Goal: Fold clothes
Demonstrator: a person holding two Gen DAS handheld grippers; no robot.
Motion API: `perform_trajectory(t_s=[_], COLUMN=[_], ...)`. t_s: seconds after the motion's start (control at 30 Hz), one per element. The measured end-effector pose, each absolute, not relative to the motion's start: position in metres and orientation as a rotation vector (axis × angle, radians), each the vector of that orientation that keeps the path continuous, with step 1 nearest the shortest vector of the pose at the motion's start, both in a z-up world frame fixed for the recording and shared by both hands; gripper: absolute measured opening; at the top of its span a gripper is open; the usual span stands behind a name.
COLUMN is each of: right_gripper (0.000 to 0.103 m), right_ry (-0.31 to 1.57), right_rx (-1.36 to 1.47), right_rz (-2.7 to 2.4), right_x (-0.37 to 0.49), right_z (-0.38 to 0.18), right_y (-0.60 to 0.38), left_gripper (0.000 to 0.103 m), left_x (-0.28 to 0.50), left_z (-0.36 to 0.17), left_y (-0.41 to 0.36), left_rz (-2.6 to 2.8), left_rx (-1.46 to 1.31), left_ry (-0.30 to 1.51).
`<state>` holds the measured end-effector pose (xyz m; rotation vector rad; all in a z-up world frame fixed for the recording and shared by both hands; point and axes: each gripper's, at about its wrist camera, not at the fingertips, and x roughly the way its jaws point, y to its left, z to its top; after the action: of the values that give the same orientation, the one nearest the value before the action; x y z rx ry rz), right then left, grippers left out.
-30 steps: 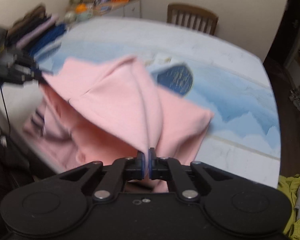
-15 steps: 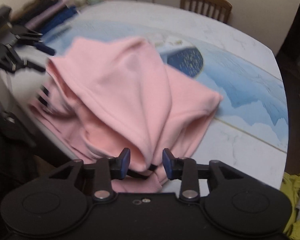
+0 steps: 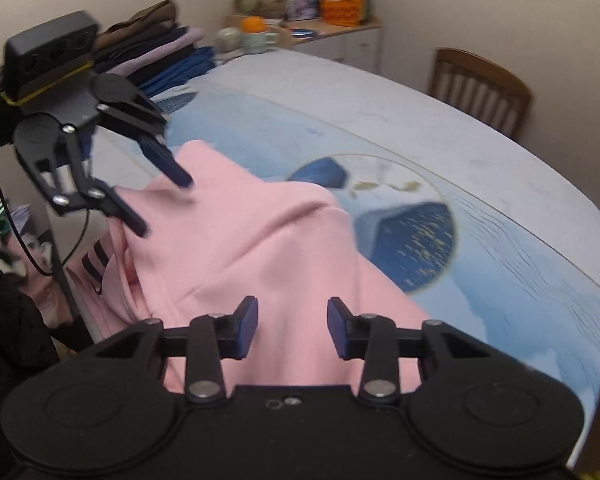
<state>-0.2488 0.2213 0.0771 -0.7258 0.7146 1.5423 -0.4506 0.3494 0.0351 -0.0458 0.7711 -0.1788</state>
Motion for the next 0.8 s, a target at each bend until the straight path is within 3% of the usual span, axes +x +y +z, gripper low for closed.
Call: perform_trajectory(t_s=[0.03, 0.33, 0.6, 0.8], right_gripper=[0.103, 0.103, 0.103, 0.103], right_ry=[0.706, 0.776, 0.653, 0.636], right_rx=[-0.739, -0.840, -0.781, -0.812], right_rz=[1.565, 1.623, 1.691, 1.702], right_x=[-0.250, -0.235, -0.230, -0.224], right_z=[0.074, 0.015, 0.060, 0.034], right_y=[0.227, 0.234, 0.258, 0.303], left_gripper=[0.035, 0.034, 0.034, 0.034], left_x=[-0.449, -0.459, -0.435, -0.404], left_z=[0.030, -0.015, 0.029, 0.008], left_y=[0.350, 0.349, 0.348, 0.347], left_rz=[-0.178, -0.140, -0.162, -0.163], left_rx=[-0.049, -0.065, -0.013, 0.000], left_ry=[0.785, 0.869, 0.779, 0.818])
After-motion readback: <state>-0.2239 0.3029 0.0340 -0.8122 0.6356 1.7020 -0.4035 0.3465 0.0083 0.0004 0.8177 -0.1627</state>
